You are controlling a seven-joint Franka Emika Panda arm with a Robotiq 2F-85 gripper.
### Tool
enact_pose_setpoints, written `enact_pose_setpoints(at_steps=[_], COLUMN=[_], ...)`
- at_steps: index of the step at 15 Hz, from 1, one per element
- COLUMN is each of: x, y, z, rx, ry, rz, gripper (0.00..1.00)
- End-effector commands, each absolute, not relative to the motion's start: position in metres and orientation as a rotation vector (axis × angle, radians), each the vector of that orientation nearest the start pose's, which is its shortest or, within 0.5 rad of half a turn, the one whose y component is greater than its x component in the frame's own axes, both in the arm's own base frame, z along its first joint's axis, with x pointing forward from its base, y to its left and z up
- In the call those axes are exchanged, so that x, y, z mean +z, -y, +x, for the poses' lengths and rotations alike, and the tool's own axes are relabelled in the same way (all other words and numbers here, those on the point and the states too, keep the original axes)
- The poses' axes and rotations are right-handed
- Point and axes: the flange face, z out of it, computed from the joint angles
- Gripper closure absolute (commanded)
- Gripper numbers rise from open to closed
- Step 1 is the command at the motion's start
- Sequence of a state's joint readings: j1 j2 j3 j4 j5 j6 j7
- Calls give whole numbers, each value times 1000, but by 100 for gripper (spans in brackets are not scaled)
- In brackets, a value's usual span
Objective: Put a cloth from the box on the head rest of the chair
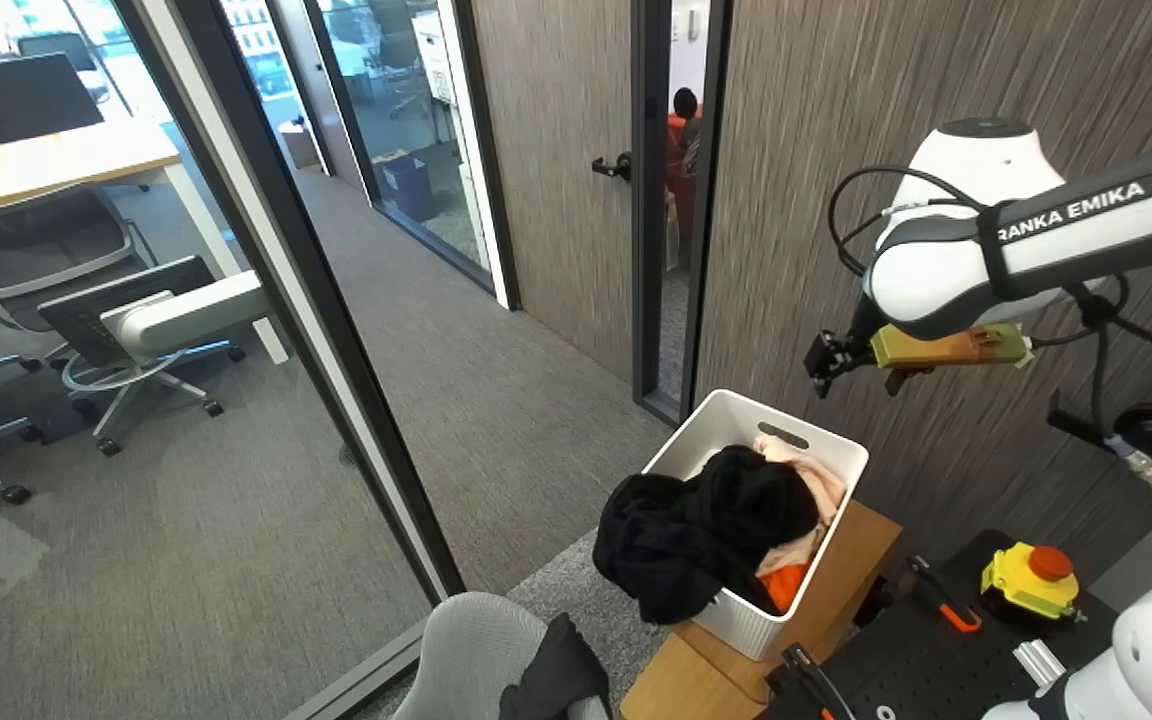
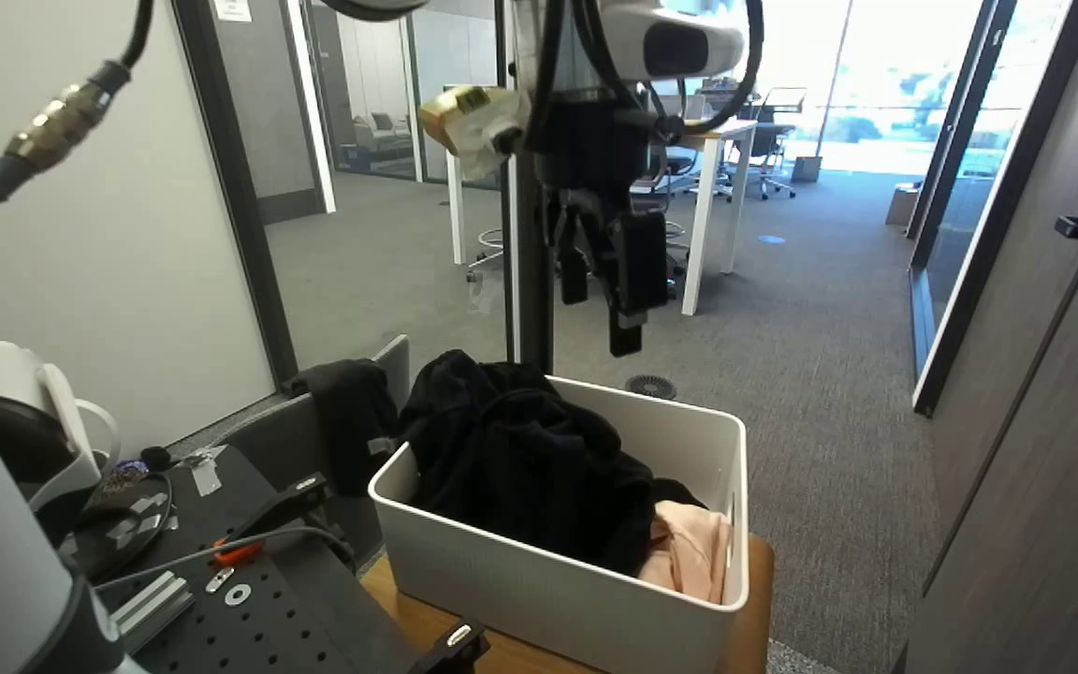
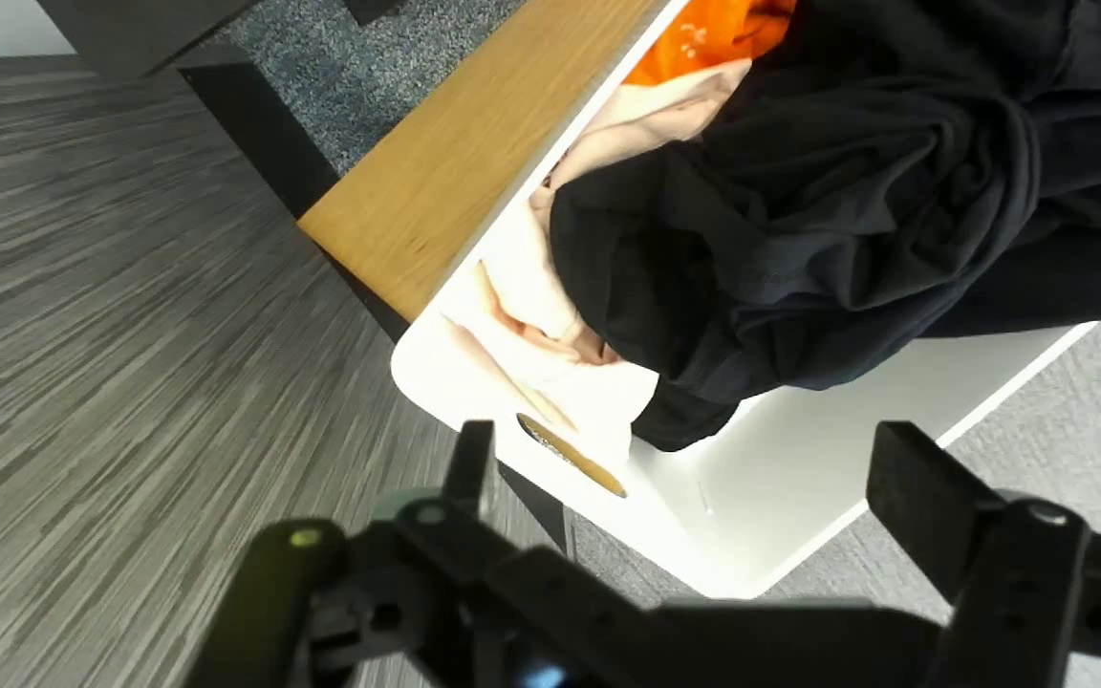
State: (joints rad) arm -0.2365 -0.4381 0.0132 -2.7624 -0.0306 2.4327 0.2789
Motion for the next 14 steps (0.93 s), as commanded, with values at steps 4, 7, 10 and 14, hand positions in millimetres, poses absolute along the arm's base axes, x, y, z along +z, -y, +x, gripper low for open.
enact_pose_setpoints(at_steps=[4, 7, 10, 14], x=[278, 243, 209, 176], y=[111, 120, 131, 145], z=[414, 435, 462, 490], rx=[-36, 69, 87, 88], ry=[-1075, -1230, -1344, -1429], rz=[-2975, -2909, -2841, -2768], gripper=[0, 0, 0, 0])
